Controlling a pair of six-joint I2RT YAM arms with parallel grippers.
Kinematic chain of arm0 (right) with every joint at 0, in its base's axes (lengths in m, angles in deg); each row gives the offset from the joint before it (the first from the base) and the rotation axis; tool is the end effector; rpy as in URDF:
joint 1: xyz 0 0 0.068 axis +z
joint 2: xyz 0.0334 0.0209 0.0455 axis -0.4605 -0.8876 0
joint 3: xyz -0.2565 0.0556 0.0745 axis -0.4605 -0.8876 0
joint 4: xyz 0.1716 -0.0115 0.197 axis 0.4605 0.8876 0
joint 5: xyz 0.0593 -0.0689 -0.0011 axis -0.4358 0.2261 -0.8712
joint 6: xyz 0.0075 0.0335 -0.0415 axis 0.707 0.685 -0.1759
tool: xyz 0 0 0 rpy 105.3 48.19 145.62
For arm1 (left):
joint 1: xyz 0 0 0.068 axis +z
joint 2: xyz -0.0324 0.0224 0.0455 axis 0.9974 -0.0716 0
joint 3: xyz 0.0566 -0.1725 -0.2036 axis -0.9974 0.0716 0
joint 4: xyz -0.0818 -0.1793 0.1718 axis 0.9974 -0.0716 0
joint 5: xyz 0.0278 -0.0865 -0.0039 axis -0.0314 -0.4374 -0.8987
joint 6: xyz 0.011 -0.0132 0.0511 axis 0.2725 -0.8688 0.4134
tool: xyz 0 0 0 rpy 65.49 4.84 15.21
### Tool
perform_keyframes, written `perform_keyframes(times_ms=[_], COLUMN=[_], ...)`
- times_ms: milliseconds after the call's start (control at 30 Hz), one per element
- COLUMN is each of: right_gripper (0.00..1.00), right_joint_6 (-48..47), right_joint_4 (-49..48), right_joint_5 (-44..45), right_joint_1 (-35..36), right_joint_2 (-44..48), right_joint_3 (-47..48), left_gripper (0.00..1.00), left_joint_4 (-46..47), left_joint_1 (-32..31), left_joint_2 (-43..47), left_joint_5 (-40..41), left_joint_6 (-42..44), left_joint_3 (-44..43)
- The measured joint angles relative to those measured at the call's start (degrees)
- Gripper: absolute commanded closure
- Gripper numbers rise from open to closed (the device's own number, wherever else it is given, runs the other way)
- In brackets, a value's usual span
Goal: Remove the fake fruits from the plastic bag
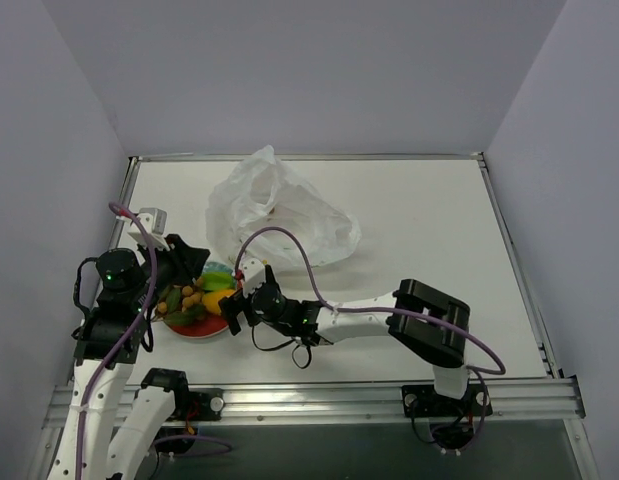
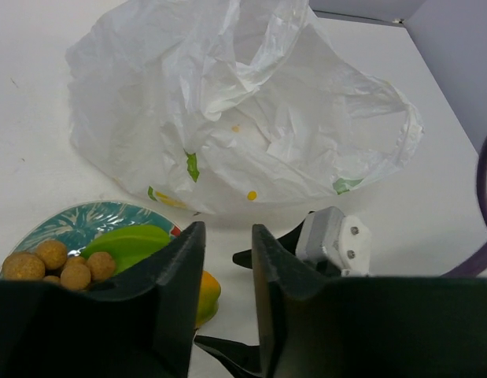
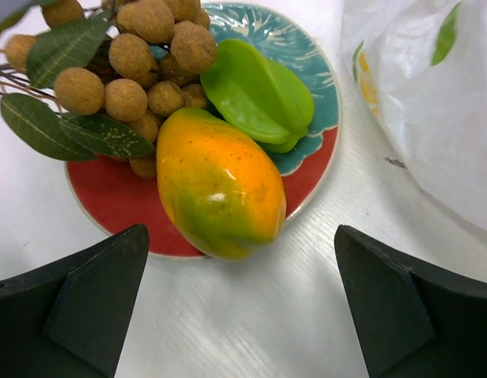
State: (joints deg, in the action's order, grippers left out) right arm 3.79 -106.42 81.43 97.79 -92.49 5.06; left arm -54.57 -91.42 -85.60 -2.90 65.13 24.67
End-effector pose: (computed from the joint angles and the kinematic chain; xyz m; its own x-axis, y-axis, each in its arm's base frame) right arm 0.1469 0.3896 0.1950 -0.3038 -0.0103 -0.9527 -0.7948 0.5541 0.2474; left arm 0.1324 -0.0265 0.3590 -0.3400 -0.2989 -0.8917 0.3644 0.8322 -0.4179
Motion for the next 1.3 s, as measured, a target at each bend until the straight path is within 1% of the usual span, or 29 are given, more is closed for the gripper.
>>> perform_keyframes(times_ms=[100, 133, 200, 233, 333, 367, 433, 467, 500, 700, 867, 900, 933, 1033, 1167, 1300], right_gripper=[0.0, 0.0, 0.0, 0.0, 0.0, 0.0, 0.0, 0.0, 0.0, 0.0, 0.0, 0.0, 0.0, 0.0, 0.0, 0.0], right_joint_6=[0.09, 0.13, 0.15, 0.13, -0.07, -0.15, -0.39, -0.48, -0.52, -1.05, -0.57, -0.31, -0.11, 0.96, 2.62, 3.91], right_joint_4=[1.95, 2.75, 3.89, 4.48, 5.64, 6.25, 7.82, 9.05, 10.34, 17.49, 22.21, 22.99, 23.85, 25.46, 27.45, 29.99], right_joint_5=[0.61, 1.07, 1.88, 2.29, 3.82, 4.33, 5.88, 6.71, 7.72, 15.45, 24.26, 25.7, 27.12, 31.76, 37.77, 42.23], right_joint_1=[0.24, 0.28, 0.5, 0.63, 1.2, 1.36, 1.55, 1.7, 1.77, 1.84, 1.73, 1.7, 1.73, 1.7, 1.7, 1.68], right_joint_2=[5.03, 7.93, 13.05, 15.78, 23.32, 25.62, 30.4, 32.72, 35.06, 50.77, 65.53, 68.3, 71.08, 79.23, 85.61, 87.41], right_joint_3=[-2.08, -2.95, -4.07, -4.42, -5.33, -5.79, -6.97, -7.72, -8.5, -14.16, -19.04, -20.04, -21.05, -24.59, -27.96, -29.16], left_gripper=[0.57, 0.5, 0.44, 0.38, 0.29, 0.24, 0.21, 0.12, 0.1, 0.03, 0.03, 0.0, 0.03, 0.04, 0.04, 0.04], left_joint_4=[-0.02, 0.0, 0.07, 0.11, 0.17, 0.26, 0.59, 0.81, 1.03, 2.84, 5.4, 5.68, 6.01, 6.82, 7.91, 8.61], left_joint_1=[0.0, 0.0, 0.0, 0.0, 0.0, 0.0, 0.0, 0.0, 0.0, 0.0, 0.0, 0.0, 0.0, 0.0, 0.0, 0.0], left_joint_2=[0.04, 0.13, 0.2, 0.22, 0.09, -0.07, -0.35, -0.46, -0.57, -0.76, -0.7, -0.7, -0.66, -0.24, -0.02, -0.02], left_joint_5=[-0.02, -0.04, -0.39, -0.61, -1.57, -1.92, -3.08, -3.58, -4.2, -8.04, -11.15, -11.41, -11.69, -12.02, -12.11, -12.04], left_joint_6=[0.15, 0.2, 0.33, 0.37, 0.5, 0.52, 0.55, 0.52, 0.66, 0.2, -0.55, -0.59, -0.61, -0.87, -1.81, -2.75], left_joint_3=[0.0, 0.0, 0.0, 0.0, 0.0, 0.0, 0.0, 0.0, 0.0, 0.09, 0.33, 0.37, 0.48, 1.22, 1.92, 1.95])
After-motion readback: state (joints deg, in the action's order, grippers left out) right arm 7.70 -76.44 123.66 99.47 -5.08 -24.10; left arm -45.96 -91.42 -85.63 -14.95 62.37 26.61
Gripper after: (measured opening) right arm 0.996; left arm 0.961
